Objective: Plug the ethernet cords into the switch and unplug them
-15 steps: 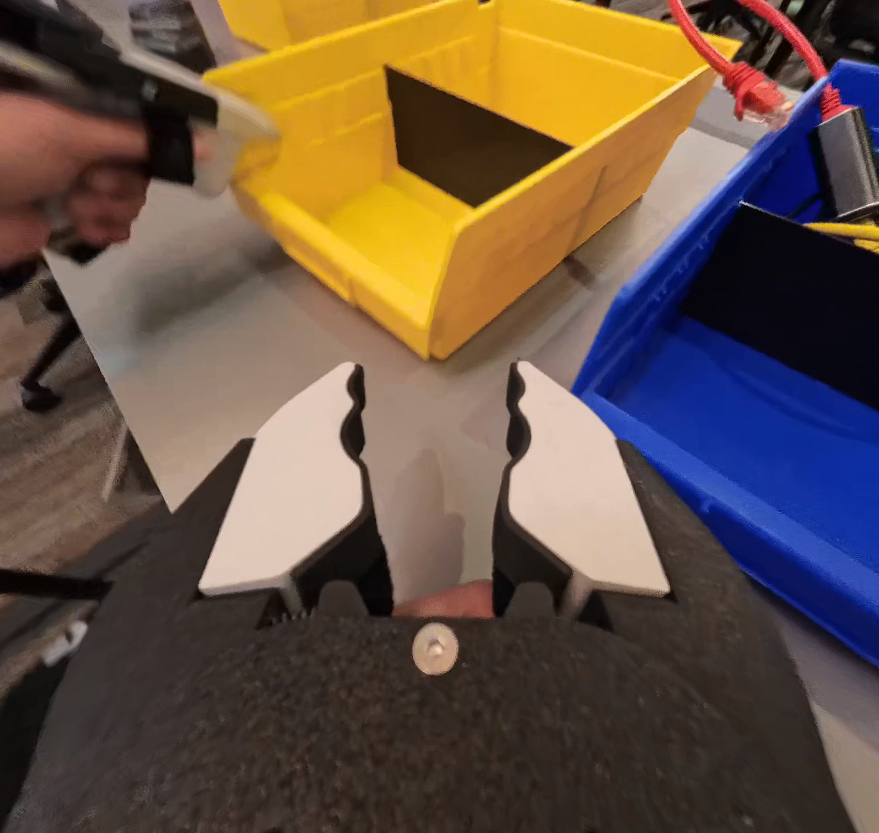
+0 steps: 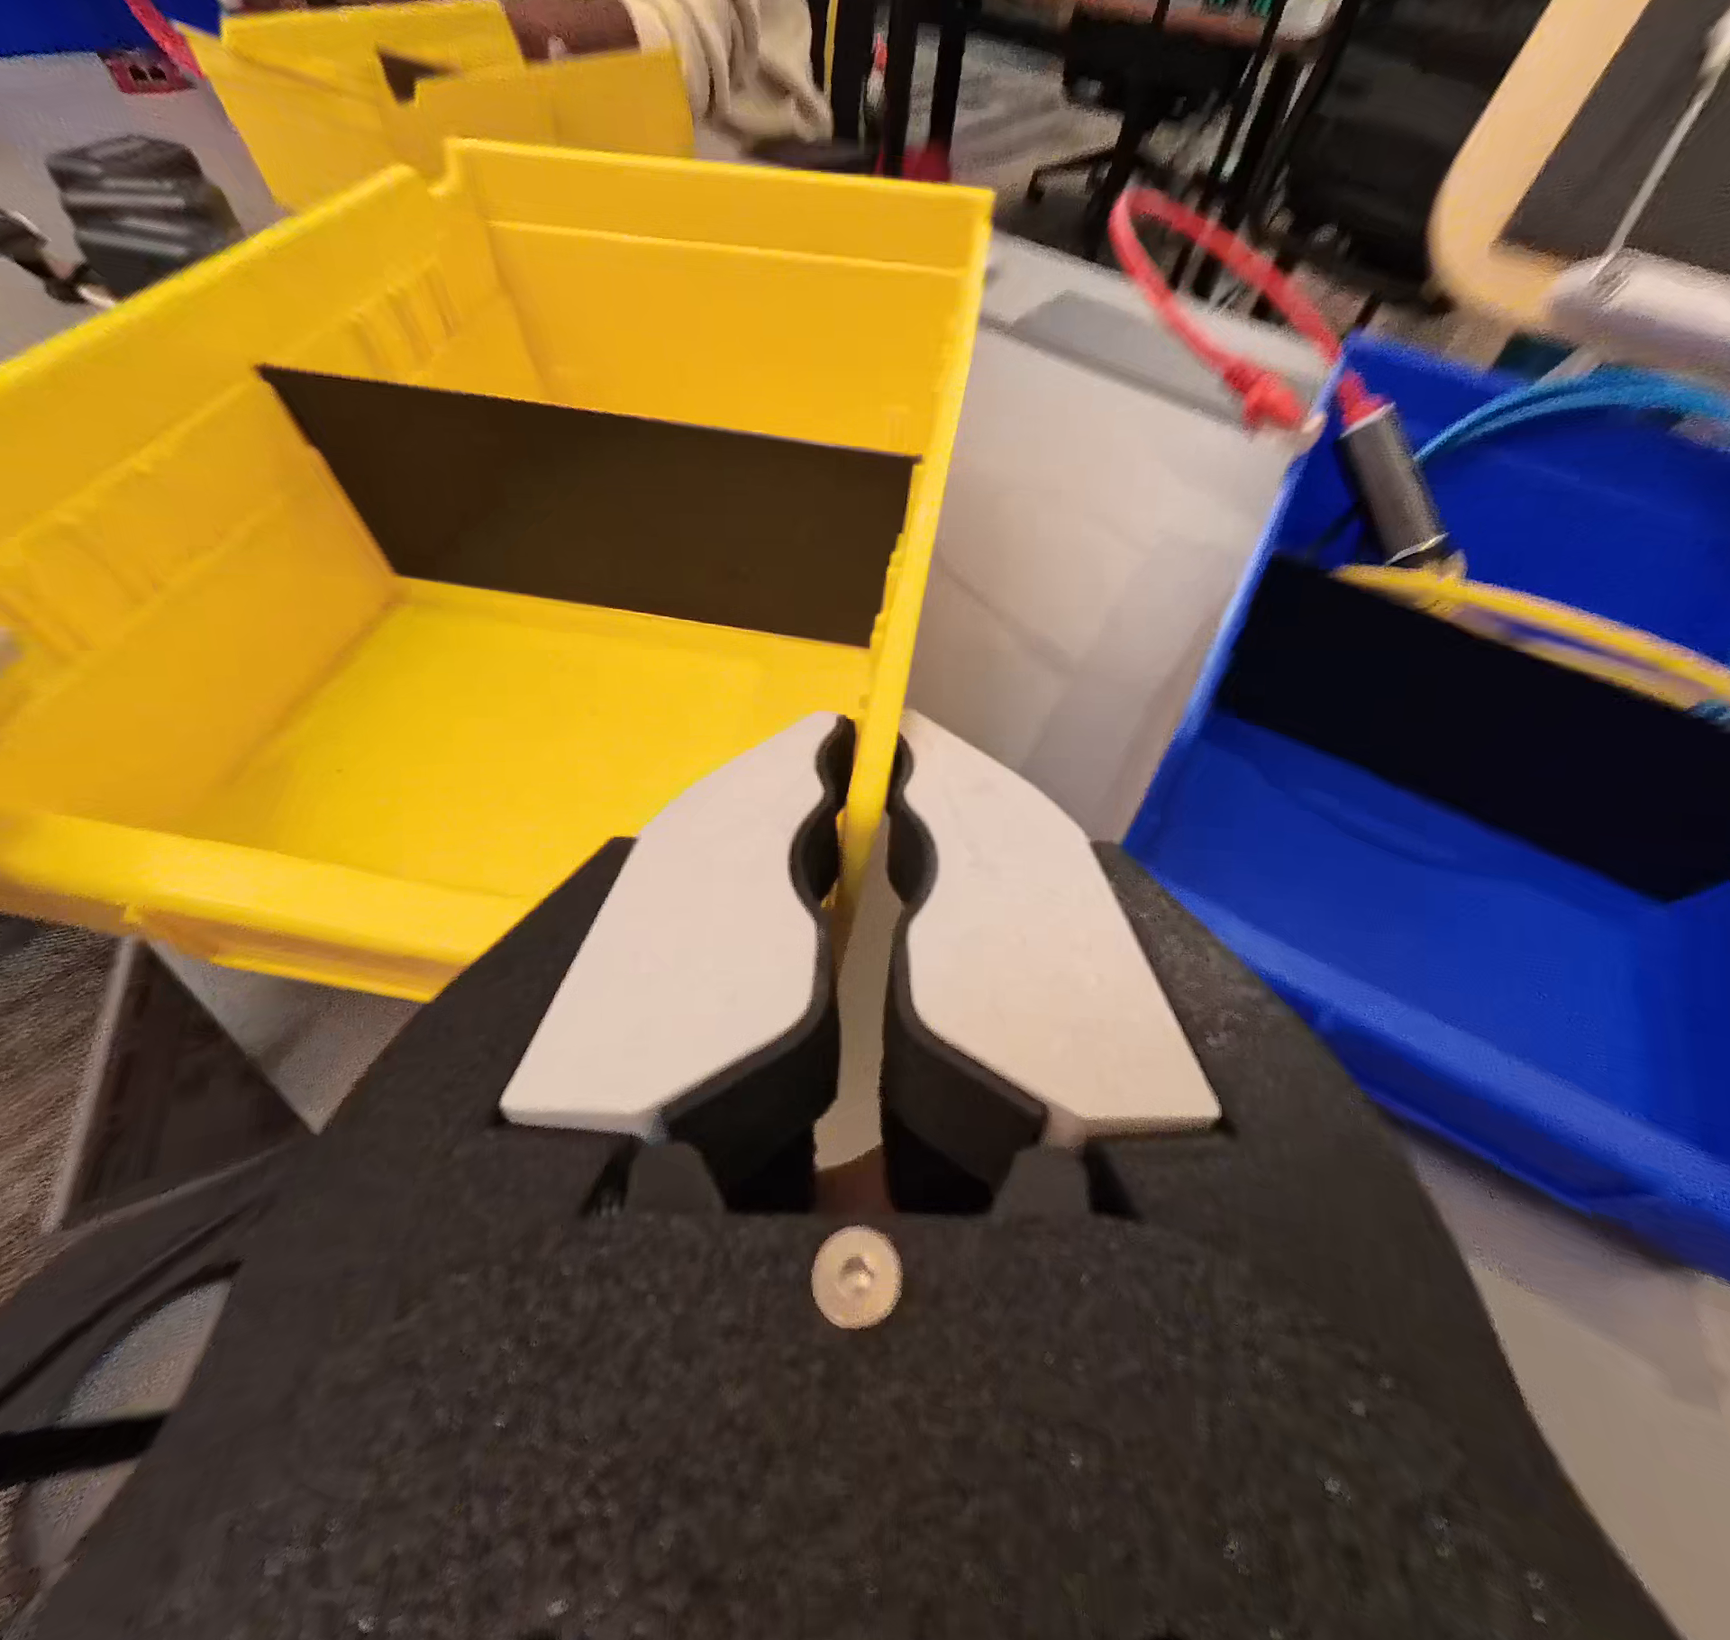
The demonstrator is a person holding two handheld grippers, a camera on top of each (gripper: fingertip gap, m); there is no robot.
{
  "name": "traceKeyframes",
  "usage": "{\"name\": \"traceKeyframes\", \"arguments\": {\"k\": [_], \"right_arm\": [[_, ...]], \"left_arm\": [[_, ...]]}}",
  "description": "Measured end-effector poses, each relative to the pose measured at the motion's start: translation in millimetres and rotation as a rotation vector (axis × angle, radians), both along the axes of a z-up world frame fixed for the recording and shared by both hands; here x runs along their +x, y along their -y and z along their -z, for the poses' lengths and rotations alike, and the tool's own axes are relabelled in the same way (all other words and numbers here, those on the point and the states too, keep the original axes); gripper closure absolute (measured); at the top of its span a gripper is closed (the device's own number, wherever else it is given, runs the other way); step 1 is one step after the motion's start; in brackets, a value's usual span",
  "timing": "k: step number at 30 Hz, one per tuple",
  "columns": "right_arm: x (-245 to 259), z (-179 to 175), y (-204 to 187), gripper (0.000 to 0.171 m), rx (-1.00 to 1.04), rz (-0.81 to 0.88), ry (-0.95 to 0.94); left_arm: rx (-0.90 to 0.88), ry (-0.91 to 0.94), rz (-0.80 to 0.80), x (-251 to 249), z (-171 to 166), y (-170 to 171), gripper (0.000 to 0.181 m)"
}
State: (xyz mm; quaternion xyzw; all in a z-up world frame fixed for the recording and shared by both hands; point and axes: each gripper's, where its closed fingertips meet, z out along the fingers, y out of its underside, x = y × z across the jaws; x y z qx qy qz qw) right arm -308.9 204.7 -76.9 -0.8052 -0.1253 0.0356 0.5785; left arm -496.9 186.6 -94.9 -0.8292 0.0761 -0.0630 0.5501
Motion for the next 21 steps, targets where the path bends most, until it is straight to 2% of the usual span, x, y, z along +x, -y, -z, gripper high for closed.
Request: {"name": "traceKeyframes", "arguments": {"k": [3,6,9,12,14,17,21], "right_arm": [[16,-44,6,0.168,0.147,0.023,0.023],[55,-100,16,0.168,0.293,0.088,0.036],[126,-145,31,0.168,0.394,0.225,0.046],[218,-165,49,0.168,0.415,0.394,0.030],[289,-159,63,0.168,0.379,0.524,0.011],[398,-122,84,0.167,0.305,0.706,-0.155],[508,-58,113,0.170,0.188,0.799,-0.248]], "left_arm": [[0.148,0.015,-0.050,17,-39,10,0.177],[0.263,0.038,0.018,57,-87,2,0.177],[0.346,0.015,0.154,130,-132,-10,0.176],[0.389,-0.006,0.296,228,-157,-21,0.176],[0.359,0.019,0.388,305,-157,-24,0.176],[0.294,0.028,0.481,418,-137,-18,0.177],[0.145,0.013,0.575,535,-81,-1,0.177]]}}
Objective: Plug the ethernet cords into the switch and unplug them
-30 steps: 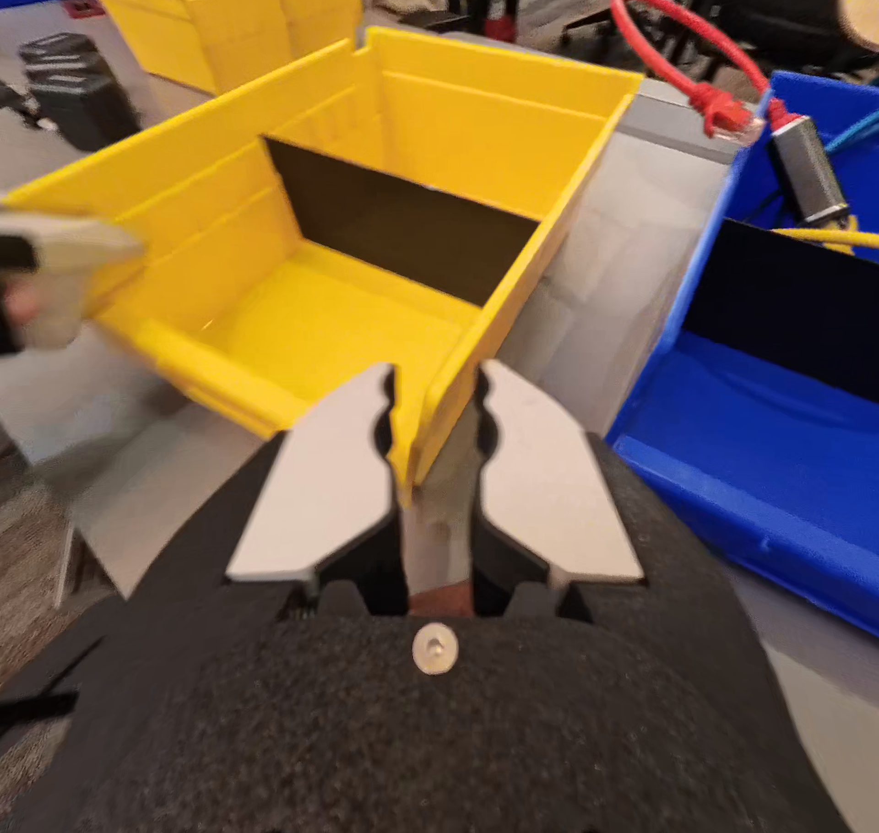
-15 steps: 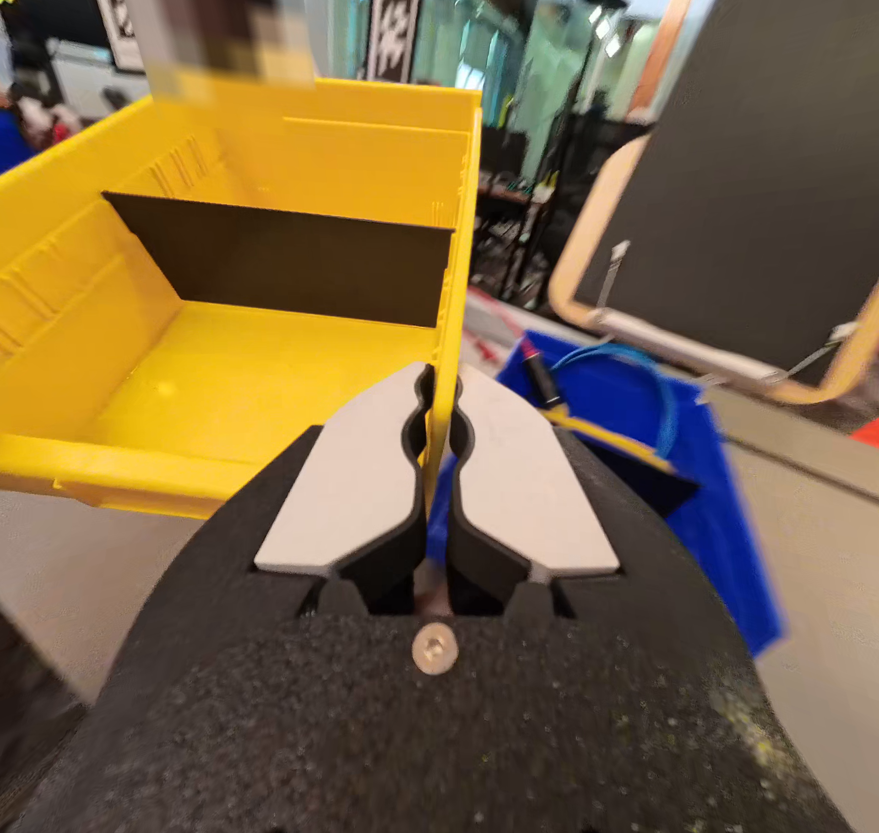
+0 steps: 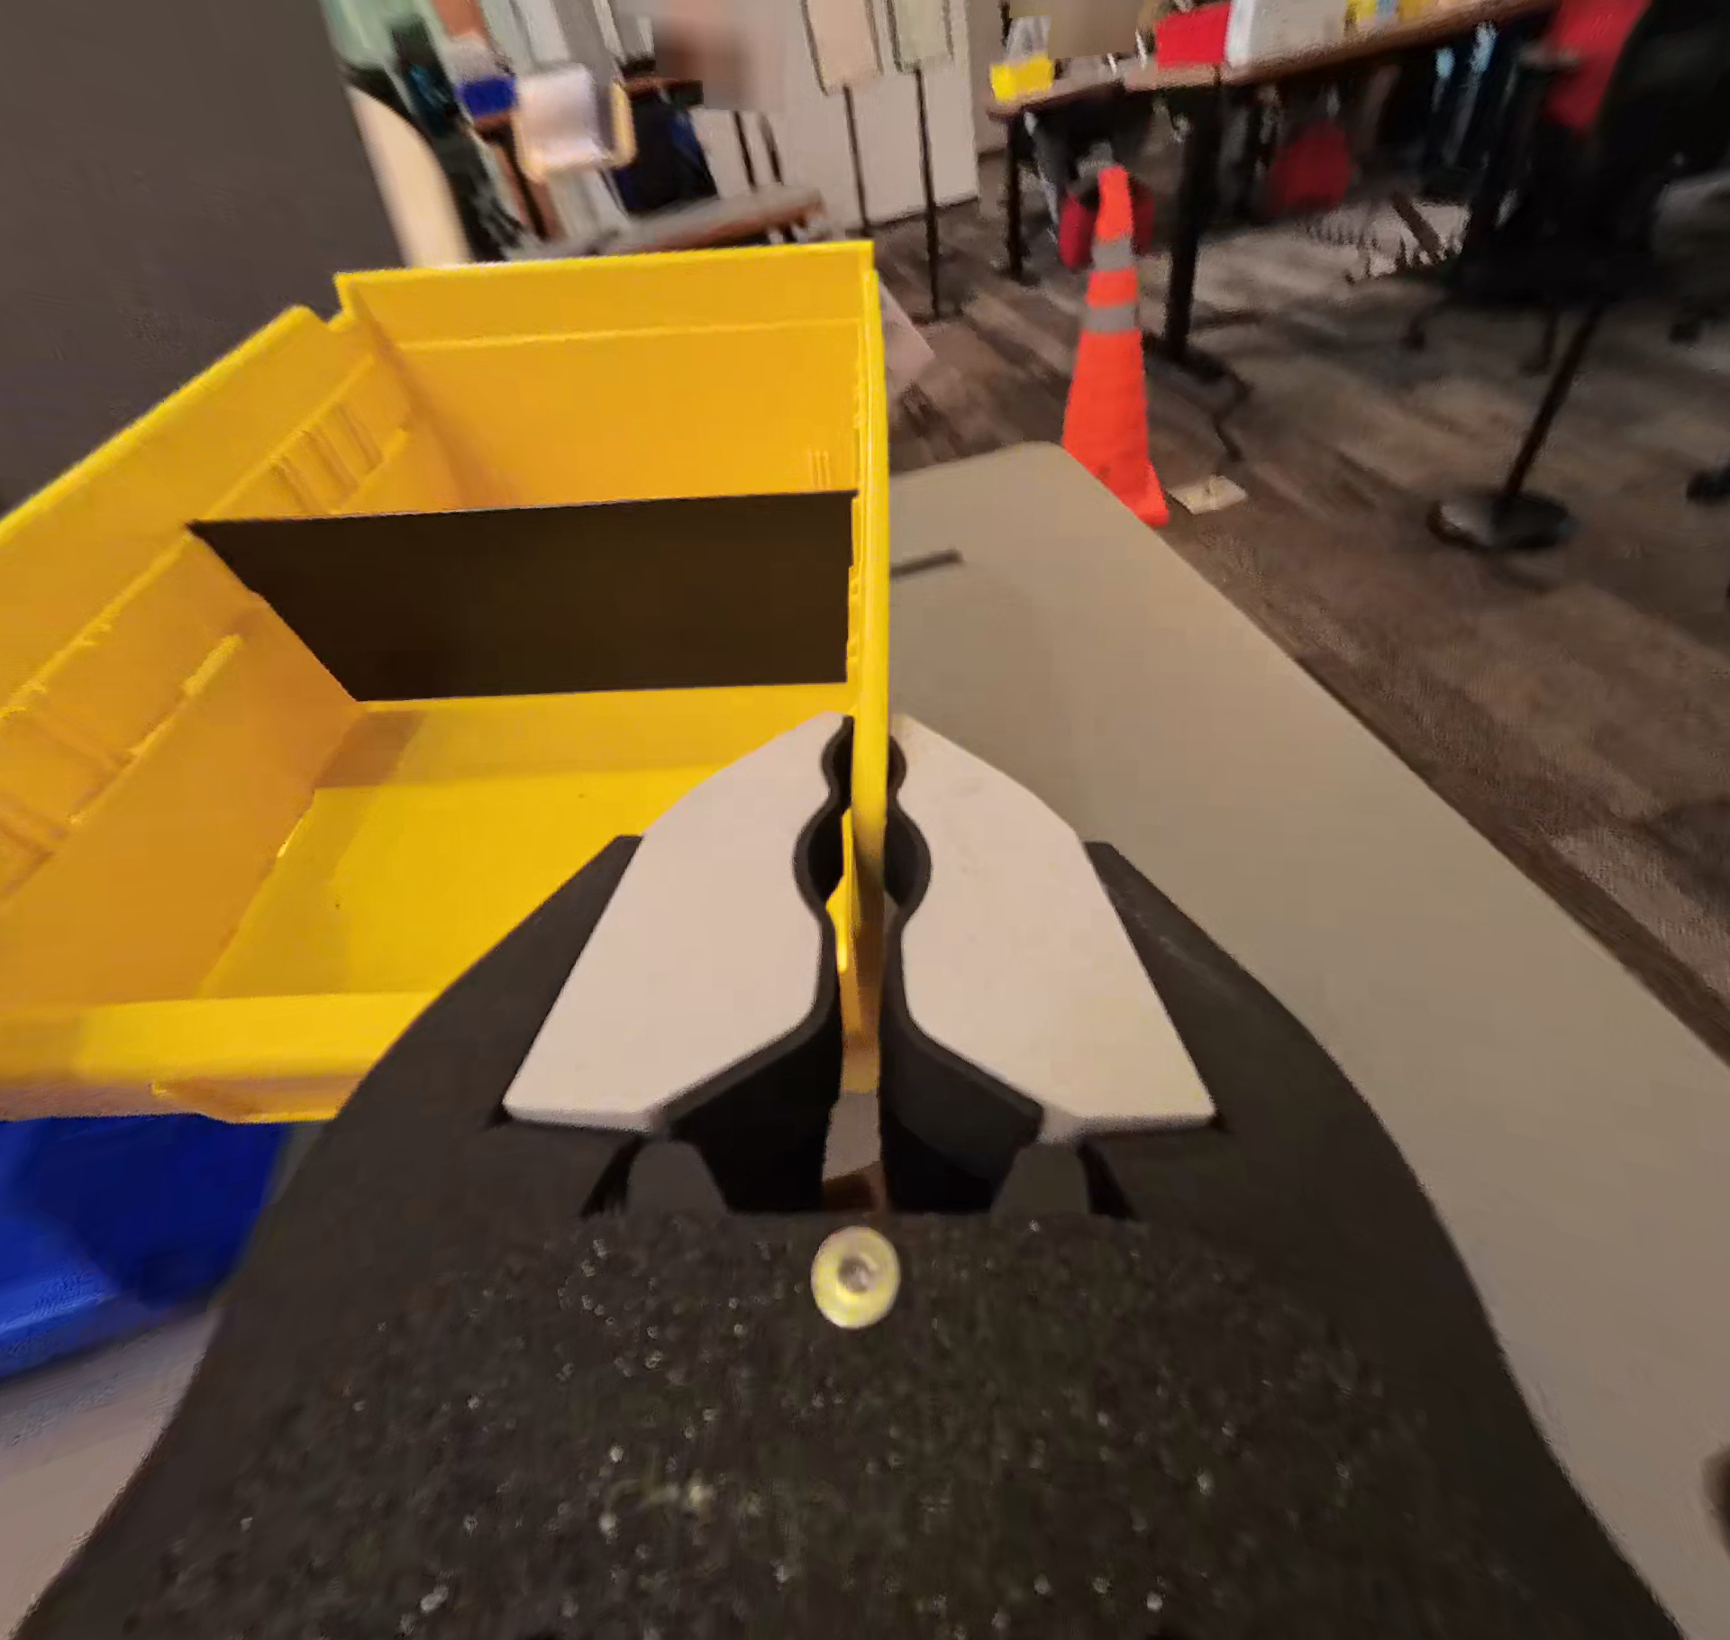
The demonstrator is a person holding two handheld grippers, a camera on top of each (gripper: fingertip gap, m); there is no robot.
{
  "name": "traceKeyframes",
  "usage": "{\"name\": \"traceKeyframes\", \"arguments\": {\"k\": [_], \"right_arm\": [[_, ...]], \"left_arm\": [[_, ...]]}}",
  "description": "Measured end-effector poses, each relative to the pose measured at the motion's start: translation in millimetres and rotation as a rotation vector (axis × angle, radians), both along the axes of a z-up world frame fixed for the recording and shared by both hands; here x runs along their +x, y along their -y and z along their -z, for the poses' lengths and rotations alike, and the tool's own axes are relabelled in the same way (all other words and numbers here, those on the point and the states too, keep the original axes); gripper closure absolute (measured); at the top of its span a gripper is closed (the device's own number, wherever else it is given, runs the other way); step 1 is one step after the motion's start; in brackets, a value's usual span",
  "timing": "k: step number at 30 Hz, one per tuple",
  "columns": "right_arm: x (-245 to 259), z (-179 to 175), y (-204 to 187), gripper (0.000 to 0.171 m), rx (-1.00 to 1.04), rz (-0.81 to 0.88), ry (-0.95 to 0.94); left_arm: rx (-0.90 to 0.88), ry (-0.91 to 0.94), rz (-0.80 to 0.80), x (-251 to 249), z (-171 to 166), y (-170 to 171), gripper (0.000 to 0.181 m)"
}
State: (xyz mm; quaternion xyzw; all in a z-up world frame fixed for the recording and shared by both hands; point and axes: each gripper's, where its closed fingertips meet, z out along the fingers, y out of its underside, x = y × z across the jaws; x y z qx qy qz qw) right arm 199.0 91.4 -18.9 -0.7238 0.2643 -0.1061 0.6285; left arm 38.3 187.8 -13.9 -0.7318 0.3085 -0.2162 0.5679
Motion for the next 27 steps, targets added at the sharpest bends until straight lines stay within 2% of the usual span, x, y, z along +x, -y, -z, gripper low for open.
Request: {"name": "traceKeyframes", "arguments": {"k": [3,6,10,15,22,23,27], "right_arm": [[46,39,14,0.170,-0.102,0.001,-0.016],[65,65,12,0.170,-0.163,-0.043,-0.026],[71,81,-4,0.169,-0.198,-0.112,0.010],[70,99,-13,0.169,-0.244,-0.146,0.016],[77,100,-13,0.163,-0.247,-0.115,0.016],[78,99,-12,0.163,-0.256,-0.106,0.016],[87,90,-2,0.144,-0.262,-0.036,0.008]], "left_arm": [[-0.050,-0.075,0.042,44,46,13,0.176],[-0.090,-0.084,0.032,58,76,21,0.176],[-0.122,-0.078,0.001,58,101,19,0.174],[-0.158,-0.070,-0.009,56,115,12,0.172],[-0.192,-0.074,0.115,60,113,23,0.164],[-0.208,-0.042,0.163,59,106,31,0.156],[-0.171,0.094,0.339,11,54,66,0.149]]}}
